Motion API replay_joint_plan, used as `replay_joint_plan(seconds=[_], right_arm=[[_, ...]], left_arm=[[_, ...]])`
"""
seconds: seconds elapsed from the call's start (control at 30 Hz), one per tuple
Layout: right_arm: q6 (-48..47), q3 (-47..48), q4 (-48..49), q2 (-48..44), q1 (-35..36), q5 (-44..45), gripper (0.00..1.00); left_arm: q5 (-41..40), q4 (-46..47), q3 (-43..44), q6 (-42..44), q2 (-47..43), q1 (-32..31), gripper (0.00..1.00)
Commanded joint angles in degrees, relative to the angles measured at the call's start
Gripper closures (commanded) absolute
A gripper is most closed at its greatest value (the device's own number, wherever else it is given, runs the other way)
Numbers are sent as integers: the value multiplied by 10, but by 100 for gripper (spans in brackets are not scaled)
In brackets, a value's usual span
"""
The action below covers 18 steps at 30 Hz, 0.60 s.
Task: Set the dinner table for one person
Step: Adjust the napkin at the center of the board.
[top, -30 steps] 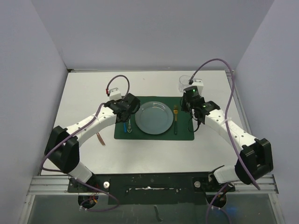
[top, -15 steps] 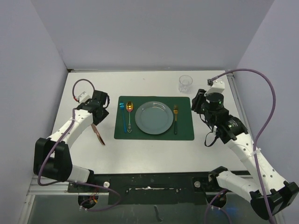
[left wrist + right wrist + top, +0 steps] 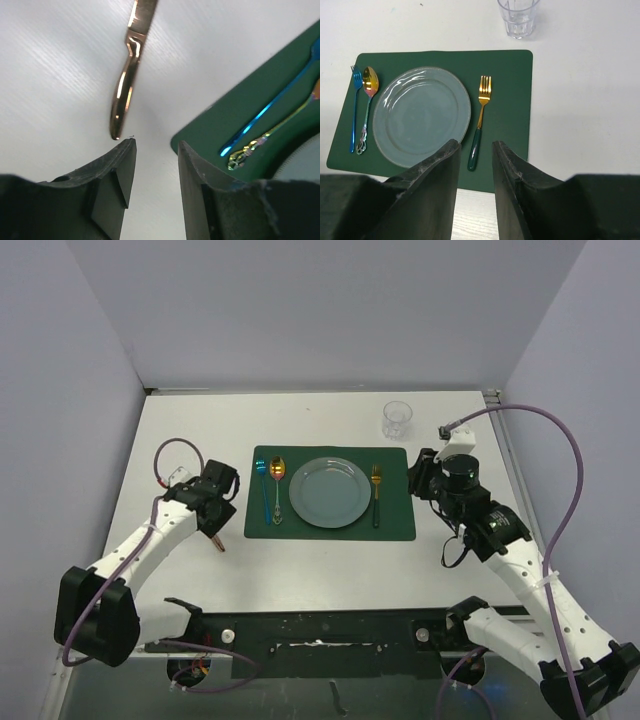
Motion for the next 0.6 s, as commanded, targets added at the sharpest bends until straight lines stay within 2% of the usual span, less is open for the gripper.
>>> replay_joint_plan(seconds=[0.0, 0.13, 0.3, 0.37, 0.57], right_arm=[[-8, -4, 28, -22, -4, -17, 67], [-11, -6, 22, -31, -3, -22, 67], [-12, -10, 12, -56, -4, -30, 67], [-12, -9, 4, -69, -3, -36, 67], [-19, 2, -29, -104, -3, -50, 67]], left_arm=[[-96, -104, 35, -2, -7, -11, 63], [-142, -175, 53, 9, 32, -27, 62], [-168, -209, 53, 3, 94, -35, 62], [-170, -195, 50, -5, 110, -39, 62], [-111, -98, 17, -29, 124, -43, 62]])
